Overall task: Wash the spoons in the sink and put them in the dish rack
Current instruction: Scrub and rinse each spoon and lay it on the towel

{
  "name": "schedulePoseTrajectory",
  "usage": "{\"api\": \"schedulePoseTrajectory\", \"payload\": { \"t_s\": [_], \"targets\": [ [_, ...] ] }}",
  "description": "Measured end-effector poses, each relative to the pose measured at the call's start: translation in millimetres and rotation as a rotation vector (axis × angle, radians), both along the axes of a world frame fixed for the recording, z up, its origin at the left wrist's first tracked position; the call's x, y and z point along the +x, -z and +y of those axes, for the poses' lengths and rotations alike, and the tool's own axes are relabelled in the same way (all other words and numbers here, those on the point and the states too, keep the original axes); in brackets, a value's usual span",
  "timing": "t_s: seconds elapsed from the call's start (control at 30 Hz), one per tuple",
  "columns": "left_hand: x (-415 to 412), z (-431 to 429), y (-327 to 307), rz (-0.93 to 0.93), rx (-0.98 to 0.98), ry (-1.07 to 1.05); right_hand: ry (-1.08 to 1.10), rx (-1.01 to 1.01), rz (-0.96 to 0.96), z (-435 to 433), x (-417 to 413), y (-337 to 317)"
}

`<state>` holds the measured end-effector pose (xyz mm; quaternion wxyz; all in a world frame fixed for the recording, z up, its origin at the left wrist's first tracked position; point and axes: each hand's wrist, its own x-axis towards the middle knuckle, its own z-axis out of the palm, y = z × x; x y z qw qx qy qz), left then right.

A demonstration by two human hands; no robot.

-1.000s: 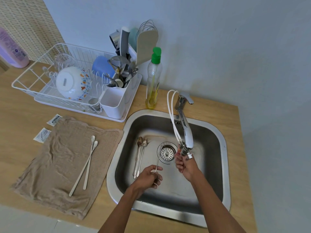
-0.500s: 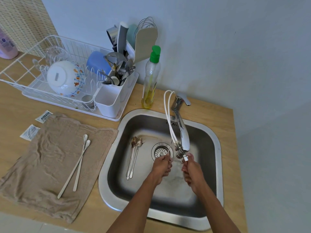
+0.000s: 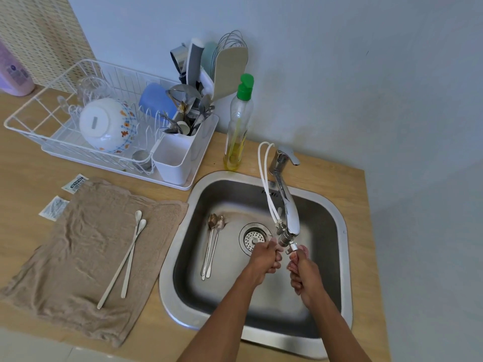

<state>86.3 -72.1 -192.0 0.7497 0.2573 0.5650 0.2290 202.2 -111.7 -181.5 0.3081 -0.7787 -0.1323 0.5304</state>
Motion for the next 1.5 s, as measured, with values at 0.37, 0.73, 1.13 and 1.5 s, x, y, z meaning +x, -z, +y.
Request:
{"api": "schedulePoseTrajectory", "payload": {
  "t_s": [0.37,0.73,1.13,1.5],
  "targets": [
    [-8.9,-13.3,-9.5,-0.232,-0.059,0.004,0.012,-0.017,-0.015,-23.0,11.0,7.6],
    [-36.7,-52.0,-7.9,-0.04,0.001,0.133,-0.006,-0.029,0.008,-38.3,7.0,14.7],
    [-47.0,-79.3,-7.3,0.092,0.082,0.227,0.028,0.017,0.009,-62.8,1.6,15.4],
    [-40.9,-61.9,6.0,0.076,-0.078,0.059,0.071,0.075,0.031,-69.4,-5.5,6.4]
  ]
}}
